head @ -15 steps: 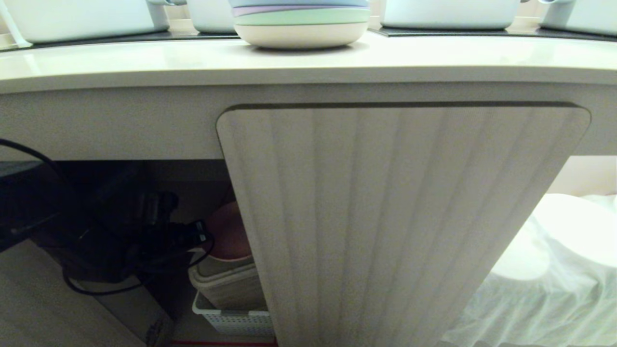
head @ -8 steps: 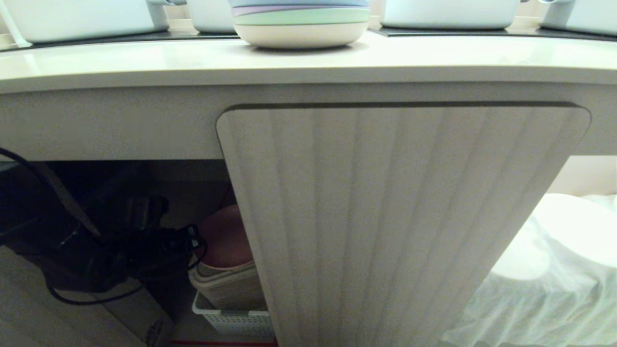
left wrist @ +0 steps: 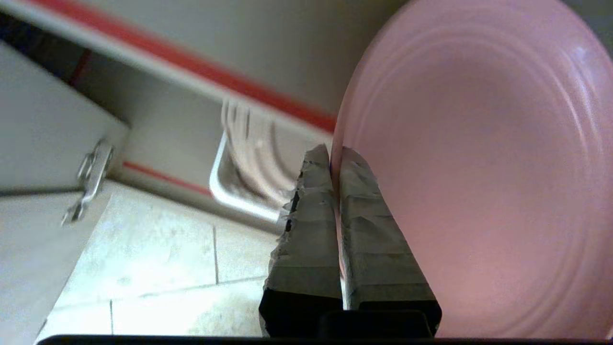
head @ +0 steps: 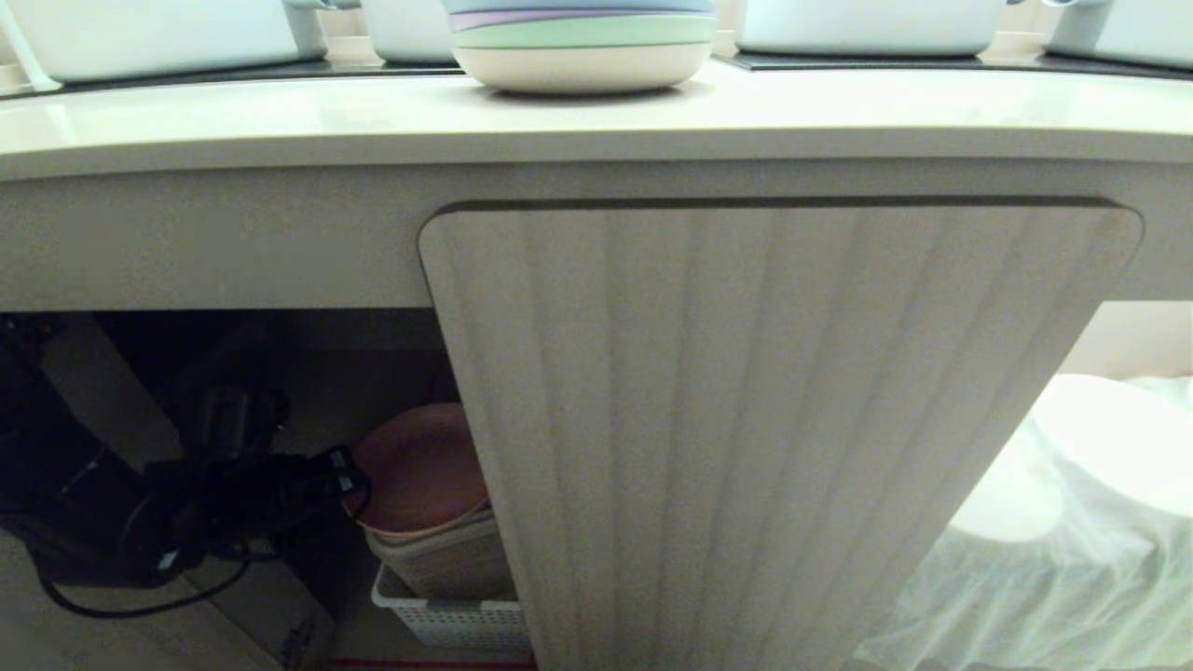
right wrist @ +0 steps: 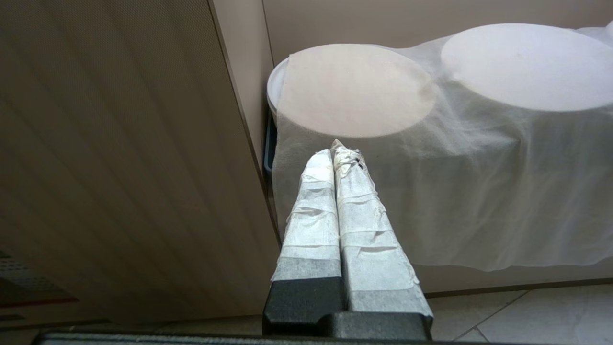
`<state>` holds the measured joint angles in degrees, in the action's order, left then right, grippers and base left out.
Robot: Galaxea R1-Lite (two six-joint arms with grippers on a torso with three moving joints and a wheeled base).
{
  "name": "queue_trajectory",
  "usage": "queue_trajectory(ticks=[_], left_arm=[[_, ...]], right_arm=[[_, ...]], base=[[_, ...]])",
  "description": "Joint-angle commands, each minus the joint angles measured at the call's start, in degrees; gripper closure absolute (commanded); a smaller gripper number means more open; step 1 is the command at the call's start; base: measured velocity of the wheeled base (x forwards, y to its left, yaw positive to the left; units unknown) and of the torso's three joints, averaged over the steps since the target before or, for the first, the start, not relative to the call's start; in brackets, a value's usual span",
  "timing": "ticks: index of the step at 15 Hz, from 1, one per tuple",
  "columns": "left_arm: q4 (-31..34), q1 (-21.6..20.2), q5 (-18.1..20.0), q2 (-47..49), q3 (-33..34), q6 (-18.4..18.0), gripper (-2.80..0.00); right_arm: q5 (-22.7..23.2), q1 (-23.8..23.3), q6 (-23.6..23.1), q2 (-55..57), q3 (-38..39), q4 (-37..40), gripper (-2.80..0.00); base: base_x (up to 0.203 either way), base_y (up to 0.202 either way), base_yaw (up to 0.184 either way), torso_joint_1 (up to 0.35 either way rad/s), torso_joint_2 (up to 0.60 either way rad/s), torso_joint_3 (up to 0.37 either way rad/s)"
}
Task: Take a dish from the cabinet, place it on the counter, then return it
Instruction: Take the plate from the cabinet
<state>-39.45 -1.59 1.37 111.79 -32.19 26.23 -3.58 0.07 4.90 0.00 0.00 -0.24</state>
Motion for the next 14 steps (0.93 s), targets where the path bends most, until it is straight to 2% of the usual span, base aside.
queue_trajectory(ticks=[1, 7, 11, 14], left_arm=[[-1.5, -0.2, 0.1, -1.5, 2.5, 0.2, 0.0], [-7.8, -0.2, 0.0, -3.1, 10.4, 0.2, 0.0], [-7.9, -0.2, 0.2, -5.1, 13.2, 0.5, 0.0], [-7.9, -0.2, 0.1, -7.0, 15.2, 2.9, 0.0]], right_arm=[[0.0, 0.0, 0.0, 0.0, 0.0, 0.0, 0.0], [0.0, 0.0, 0.0, 0.0, 0.0, 0.0, 0.0], [0.1, 0.0, -0.1, 0.0, 0.0, 0.0, 0.0], [0.0, 0.0, 0.0, 0.0, 0.0, 0.0, 0.0]], base=[[0.0, 0.0, 0.0, 0.0, 0.0, 0.0], [0.0, 0.0, 0.0, 0.0, 0.0, 0.0], [0.0, 0.0, 0.0, 0.0, 0.0, 0.0], [0.0, 0.0, 0.0, 0.0, 0.0, 0.0]])
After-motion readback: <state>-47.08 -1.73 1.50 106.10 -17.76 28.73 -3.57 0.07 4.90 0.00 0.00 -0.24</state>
